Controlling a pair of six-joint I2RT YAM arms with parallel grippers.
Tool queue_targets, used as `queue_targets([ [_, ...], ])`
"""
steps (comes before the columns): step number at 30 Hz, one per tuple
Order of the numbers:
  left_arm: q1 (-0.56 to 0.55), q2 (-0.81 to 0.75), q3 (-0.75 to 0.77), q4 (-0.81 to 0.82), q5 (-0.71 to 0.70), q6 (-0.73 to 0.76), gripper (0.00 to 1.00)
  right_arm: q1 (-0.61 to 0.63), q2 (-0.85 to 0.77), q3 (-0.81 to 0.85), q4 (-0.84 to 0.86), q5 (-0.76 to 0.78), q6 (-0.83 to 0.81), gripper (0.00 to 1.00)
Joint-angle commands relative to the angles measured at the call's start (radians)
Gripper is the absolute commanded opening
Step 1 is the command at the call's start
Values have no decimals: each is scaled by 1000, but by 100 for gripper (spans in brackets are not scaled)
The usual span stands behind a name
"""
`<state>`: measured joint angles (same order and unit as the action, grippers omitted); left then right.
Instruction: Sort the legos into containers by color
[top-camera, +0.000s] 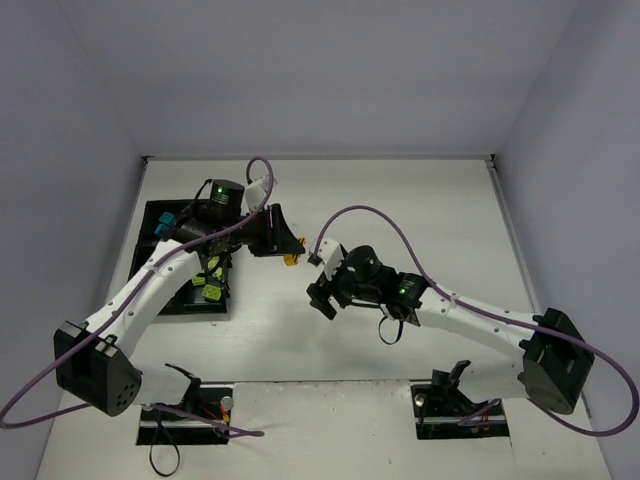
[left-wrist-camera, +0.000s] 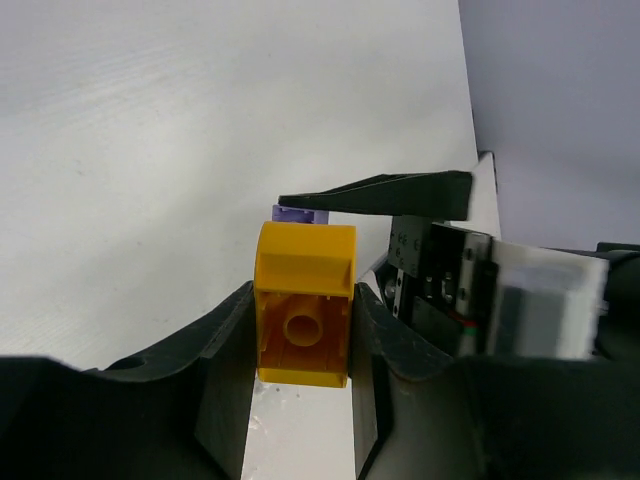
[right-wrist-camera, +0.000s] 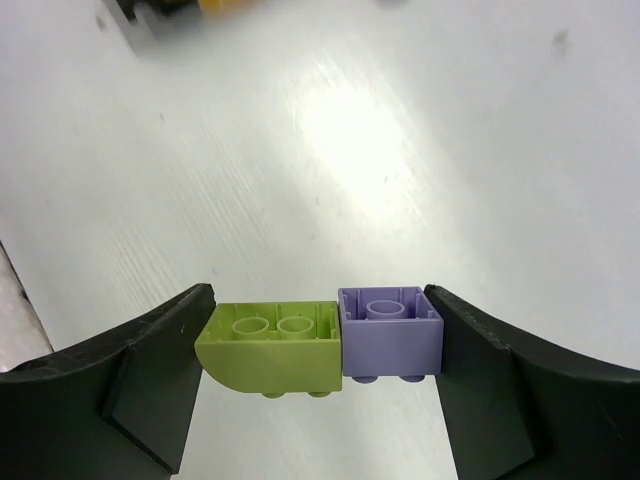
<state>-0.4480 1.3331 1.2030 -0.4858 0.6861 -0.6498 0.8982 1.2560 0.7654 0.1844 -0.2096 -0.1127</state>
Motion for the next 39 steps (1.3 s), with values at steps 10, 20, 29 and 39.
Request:
queue_targets([
  [10,117,-57,82,-120,-294,121,6,-1,37,28,-28,38,33,0],
  [20,313,145,246,-157,-675,323,7,-1,16,43,-28,24,53,0],
  [29,391,446,414,-145,-701,325,24,-1,-20,51,-46,33,61,0],
  [39,410,528,469,-139,-648,300,68,-1,-24,61,-59,53,65,0],
])
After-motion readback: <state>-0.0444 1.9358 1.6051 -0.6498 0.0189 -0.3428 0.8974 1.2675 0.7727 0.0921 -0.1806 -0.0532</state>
